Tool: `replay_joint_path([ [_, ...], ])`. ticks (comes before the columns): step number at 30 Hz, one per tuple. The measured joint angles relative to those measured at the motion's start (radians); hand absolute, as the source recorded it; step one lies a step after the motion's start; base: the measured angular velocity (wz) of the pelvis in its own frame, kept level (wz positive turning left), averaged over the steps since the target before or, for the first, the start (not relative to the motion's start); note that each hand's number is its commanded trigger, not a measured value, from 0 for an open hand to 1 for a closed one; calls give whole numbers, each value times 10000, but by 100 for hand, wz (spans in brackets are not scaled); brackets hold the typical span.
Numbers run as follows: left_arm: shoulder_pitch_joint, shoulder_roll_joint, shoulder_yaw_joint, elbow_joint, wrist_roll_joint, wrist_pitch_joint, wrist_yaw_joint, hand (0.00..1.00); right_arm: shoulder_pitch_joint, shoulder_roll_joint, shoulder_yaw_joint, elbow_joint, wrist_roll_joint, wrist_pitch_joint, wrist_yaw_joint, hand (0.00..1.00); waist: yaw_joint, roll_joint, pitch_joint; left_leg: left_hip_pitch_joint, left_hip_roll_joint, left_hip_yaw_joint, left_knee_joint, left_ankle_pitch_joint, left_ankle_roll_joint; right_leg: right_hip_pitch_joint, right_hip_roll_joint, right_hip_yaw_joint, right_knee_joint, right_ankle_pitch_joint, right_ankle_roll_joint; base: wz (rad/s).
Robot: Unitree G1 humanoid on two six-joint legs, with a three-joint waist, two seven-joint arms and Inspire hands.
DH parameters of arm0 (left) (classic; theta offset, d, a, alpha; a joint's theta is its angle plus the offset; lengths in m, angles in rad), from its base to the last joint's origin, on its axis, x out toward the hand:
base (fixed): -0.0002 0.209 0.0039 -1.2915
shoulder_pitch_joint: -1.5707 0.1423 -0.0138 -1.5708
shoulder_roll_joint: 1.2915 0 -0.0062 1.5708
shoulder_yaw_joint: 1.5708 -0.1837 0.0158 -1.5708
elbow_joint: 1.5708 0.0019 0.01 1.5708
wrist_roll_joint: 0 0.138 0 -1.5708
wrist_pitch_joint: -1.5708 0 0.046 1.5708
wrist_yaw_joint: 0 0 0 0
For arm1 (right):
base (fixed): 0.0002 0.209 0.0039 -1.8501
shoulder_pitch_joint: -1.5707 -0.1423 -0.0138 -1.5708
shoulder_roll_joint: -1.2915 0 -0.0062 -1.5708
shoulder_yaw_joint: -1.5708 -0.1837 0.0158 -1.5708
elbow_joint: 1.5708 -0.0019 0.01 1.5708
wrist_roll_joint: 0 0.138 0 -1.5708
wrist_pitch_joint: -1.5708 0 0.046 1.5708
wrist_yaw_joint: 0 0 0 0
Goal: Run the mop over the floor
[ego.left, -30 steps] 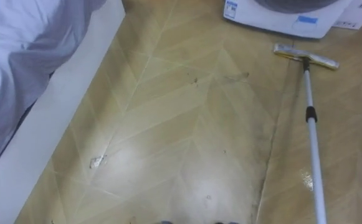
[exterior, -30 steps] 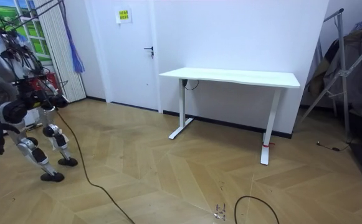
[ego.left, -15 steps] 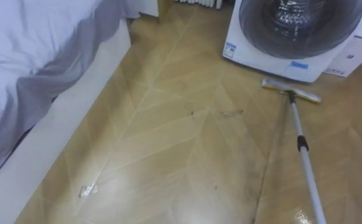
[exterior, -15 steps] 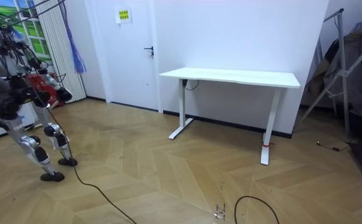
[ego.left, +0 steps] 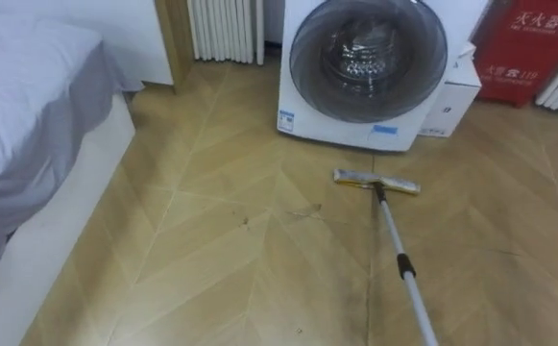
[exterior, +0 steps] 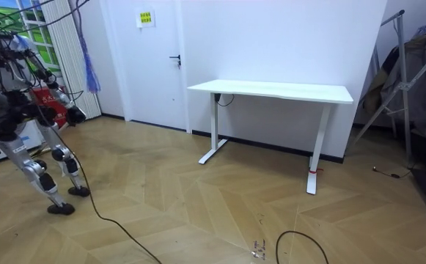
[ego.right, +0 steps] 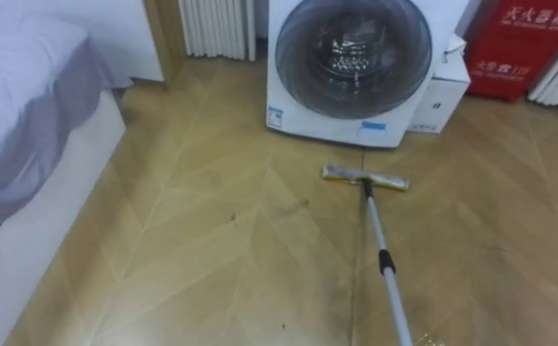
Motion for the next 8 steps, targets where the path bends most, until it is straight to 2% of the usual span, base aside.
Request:
replay_joint_path([
  [2,-42,2,-14,1,-1,11,-14,0,-81,16,30,-11,-52,59,116,100,2,3,35,83,0,71,0,0,0,14,-2,57,15,5,7,-3],
  [8,-177,-82,-13,3,124,24,-236,0,-281,93,-17,-9,-40,285,126,100,32,25,44,136,17,174,32,0,0,-24,8,102,189,19,9,-1],
])
